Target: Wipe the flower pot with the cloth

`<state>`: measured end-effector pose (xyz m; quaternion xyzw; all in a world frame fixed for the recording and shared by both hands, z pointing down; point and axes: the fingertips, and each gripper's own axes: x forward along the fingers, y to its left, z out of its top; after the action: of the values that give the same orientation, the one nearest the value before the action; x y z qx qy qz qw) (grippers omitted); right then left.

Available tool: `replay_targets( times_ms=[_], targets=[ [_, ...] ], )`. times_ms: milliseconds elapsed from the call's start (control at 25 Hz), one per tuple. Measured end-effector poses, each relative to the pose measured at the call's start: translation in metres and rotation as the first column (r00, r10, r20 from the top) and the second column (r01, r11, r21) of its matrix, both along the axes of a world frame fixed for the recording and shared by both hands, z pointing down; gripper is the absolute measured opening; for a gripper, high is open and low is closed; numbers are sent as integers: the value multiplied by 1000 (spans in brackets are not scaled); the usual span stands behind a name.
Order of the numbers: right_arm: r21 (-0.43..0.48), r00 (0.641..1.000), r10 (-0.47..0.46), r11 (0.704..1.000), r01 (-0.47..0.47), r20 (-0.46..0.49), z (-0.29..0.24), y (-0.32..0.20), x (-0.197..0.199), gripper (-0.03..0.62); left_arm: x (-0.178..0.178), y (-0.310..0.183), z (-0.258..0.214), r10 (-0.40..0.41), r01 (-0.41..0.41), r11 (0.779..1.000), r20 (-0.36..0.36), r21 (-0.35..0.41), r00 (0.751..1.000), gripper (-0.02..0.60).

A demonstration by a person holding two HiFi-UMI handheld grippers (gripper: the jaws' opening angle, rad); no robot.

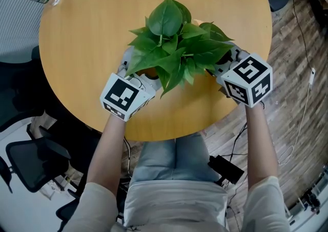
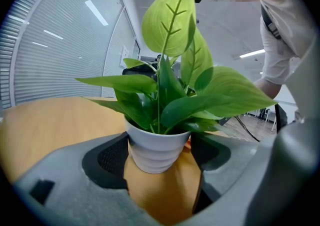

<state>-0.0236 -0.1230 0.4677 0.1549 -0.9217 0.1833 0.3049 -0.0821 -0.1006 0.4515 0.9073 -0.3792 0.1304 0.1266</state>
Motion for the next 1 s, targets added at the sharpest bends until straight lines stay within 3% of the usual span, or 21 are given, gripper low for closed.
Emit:
replay_targets(
  times_ms=[520,1000],
  targets=[
    [13,1000,20,1000,-20,15,0,17,7,84,6,0,1,-143,144,989,18,-33,990,396],
    [20,1000,17,1000,-17,10,2,33,6,84,9,4,4,-306,308,949,39,-68,951,393]
  ],
)
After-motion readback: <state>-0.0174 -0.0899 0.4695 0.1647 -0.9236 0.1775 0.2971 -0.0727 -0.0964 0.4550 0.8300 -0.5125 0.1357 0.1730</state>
